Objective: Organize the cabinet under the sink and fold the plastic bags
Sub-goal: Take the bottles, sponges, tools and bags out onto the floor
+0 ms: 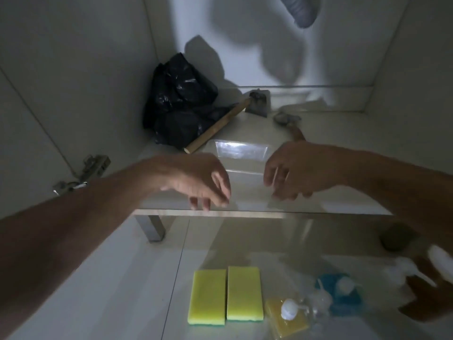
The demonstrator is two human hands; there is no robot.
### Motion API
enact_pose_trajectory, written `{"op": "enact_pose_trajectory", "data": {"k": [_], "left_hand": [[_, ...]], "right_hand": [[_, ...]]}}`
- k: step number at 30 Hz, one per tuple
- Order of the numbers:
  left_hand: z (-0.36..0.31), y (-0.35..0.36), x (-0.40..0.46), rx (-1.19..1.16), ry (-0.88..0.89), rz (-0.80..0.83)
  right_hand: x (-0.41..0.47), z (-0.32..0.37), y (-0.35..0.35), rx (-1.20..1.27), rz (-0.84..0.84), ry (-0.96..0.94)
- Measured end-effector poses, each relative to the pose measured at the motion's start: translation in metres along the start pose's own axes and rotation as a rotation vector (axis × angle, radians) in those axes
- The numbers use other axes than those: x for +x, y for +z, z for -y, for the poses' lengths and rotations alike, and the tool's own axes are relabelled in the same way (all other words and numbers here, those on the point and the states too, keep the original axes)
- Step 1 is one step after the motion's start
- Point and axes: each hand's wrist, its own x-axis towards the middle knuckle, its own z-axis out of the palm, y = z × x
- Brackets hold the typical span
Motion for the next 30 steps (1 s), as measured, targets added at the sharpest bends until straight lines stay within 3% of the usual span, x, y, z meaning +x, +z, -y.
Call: {"op": "enact_pose_trajectory", "data": {"k": [5,9,17,30], "left_hand": [[-0.004,-0.076,0.054,-0.115,0.05,-0.423],[0.001,-0.101,0.113,0.159,0.008,-0.584],[0.024,-0.087,0.192,0.401,-0.077,-0.575],[0.038,-0.095,0.245,0.328,-0.22,-0.869]], "right_hand": [[0.049,-0.023,-0.051,0.105,-0.244,0.091],[0.097,-0.046,-0.069,0.091,-0.353,0.193],[0.153,-0.098,-0.073,-0.288,-0.365,0.255],[0.201,-0.15,-0.062,-0.165,-0.472,0.339]]}}
